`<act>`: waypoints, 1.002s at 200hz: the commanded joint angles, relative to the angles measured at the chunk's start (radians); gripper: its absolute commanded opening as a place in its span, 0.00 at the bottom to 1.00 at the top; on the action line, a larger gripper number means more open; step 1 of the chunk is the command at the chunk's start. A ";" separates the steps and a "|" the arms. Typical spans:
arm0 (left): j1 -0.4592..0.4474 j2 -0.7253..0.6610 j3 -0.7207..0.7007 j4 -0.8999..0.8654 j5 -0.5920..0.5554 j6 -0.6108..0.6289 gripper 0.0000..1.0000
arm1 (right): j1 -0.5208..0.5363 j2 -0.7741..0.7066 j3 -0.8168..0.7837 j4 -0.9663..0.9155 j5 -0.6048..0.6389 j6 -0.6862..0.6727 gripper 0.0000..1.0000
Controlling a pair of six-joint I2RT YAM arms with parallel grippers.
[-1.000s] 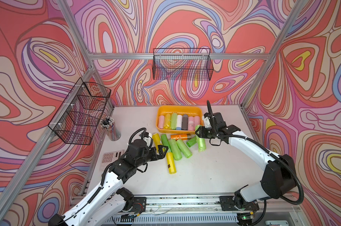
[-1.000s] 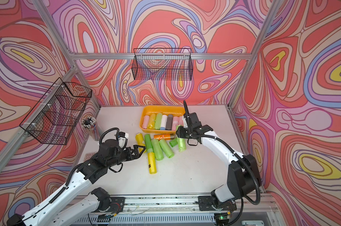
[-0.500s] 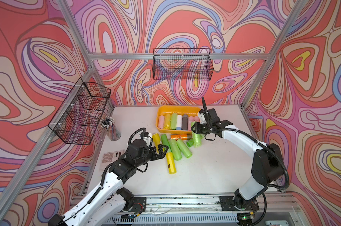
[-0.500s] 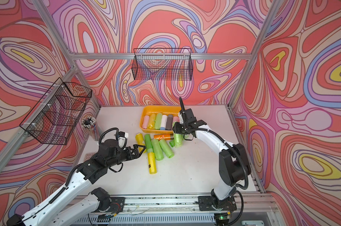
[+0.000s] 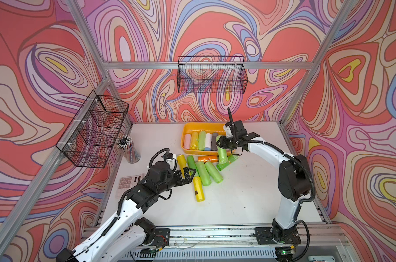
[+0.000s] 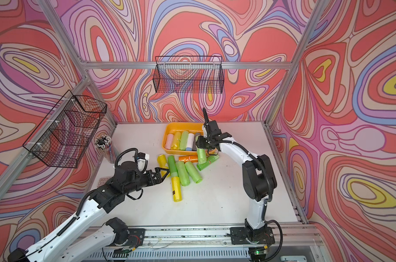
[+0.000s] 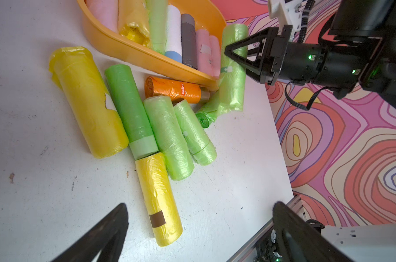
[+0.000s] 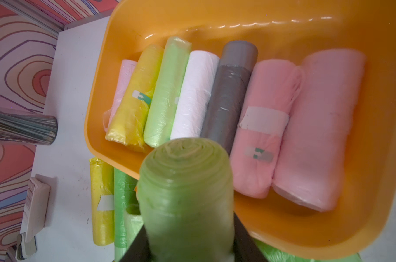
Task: Put the roll of trash bags into the storage box
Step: Place the roll of trash bags in the storage box.
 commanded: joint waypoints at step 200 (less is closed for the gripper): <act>-0.004 0.006 0.005 -0.004 0.007 -0.012 1.00 | -0.067 0.356 0.404 -0.146 0.363 -0.065 0.16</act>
